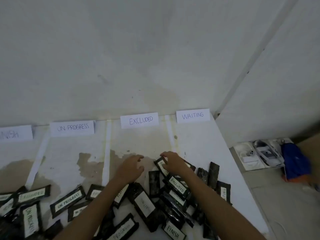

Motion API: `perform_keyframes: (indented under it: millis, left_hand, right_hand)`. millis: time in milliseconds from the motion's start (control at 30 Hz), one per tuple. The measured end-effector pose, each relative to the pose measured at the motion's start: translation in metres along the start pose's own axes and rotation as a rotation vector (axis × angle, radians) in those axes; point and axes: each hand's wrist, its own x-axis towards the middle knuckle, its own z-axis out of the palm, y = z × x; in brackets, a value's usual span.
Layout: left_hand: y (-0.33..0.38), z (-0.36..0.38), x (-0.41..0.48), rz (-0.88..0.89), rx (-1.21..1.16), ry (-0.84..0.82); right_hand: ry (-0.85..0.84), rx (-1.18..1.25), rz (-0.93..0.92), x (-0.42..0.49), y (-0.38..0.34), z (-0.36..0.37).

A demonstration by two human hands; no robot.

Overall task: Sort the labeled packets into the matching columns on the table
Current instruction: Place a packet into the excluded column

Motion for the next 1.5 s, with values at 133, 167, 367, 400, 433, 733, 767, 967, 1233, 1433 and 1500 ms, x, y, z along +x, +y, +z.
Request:
perform_keyframes:
  millis: [133,167,367,400,433,733,767,967,1233,1433,1500]
  left_hand:
    - [-0.006,0.022,-0.005,-0.039,0.003,-0.100]
    - [-0.008,0.026,-0.006,-0.051,0.006,-0.125]
    - [-0.017,0.044,-0.006,-0.084,0.020,-0.187]
    - [-0.018,0.046,-0.005,-0.093,0.022,-0.188]
    - [-0.019,0.047,-0.005,-0.105,0.019,-0.190]
    - [-0.017,0.050,0.000,-0.017,-0.106,-0.047]
    - [-0.015,0.050,0.001,-0.005,-0.119,-0.028]
    - [0.002,0.054,0.014,0.029,-0.121,0.062]
    - [0.012,0.052,0.070,0.109,0.109,0.164]
    - [0.002,0.037,0.134,0.227,0.227,0.172]
    - [-0.005,0.037,0.156,0.197,0.228,0.149]
  right_hand:
    - [-0.176,-0.411,-0.094,0.007,0.007,0.020]
    - [-0.207,-0.442,-0.108,0.011,0.010,0.023]
    - [-0.266,-0.562,-0.153,0.031,0.016,0.021]
    - [-0.274,-0.574,-0.162,0.033,0.019,0.020]
    - [-0.283,-0.582,-0.168,0.035,0.022,0.019]
    - [-0.323,-0.182,-0.042,0.056,0.024,-0.008]
    - [-0.316,-0.128,-0.034,0.056,0.025,-0.015]
    - [-0.079,0.287,0.139,0.046,0.028,-0.036]
    - [0.051,0.911,0.429,0.055,0.024,-0.032]
    - [0.164,0.891,0.452,0.070,0.048,-0.048]
    - [0.172,0.807,0.467,0.066,0.063,-0.050]
